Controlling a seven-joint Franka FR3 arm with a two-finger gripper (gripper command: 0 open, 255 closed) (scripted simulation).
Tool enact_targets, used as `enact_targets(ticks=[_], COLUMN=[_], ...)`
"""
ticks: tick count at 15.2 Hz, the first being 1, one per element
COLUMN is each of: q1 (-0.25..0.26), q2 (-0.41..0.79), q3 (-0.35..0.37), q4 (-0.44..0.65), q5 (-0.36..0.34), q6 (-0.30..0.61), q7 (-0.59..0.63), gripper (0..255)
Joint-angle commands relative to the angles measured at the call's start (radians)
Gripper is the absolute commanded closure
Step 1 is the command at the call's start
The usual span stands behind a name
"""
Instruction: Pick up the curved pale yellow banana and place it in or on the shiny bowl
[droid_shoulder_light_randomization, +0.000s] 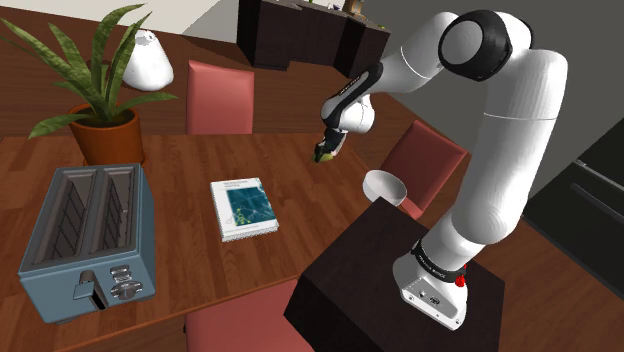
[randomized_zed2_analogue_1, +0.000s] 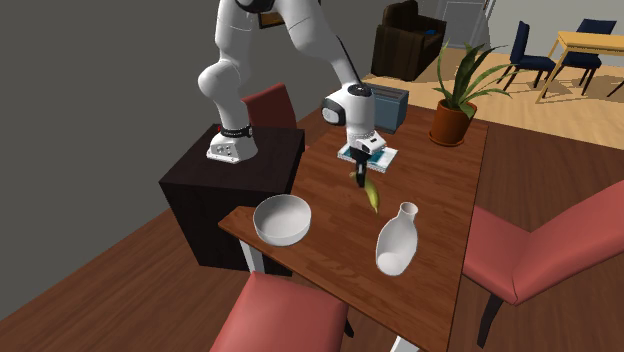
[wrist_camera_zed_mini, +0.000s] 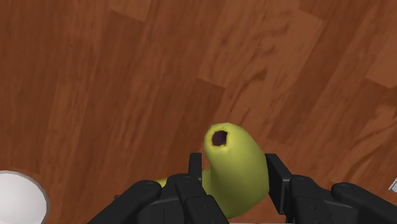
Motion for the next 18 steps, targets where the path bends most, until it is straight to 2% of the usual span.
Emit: enact_targets(ticks=[1,9,18], q1=[0.010,0.038,-0.067], q2=[-0.027,-0.116,-0.294], q3=[-0.014,-0.055,-0.121], q4=[-0.005,-0.013,-0.265], q5=[-0.017,-0.082,-0.076], q6=[-0.022,-0.100,-0.037], q7=[0.014,0.067,-0.130], gripper=[255,255,255])
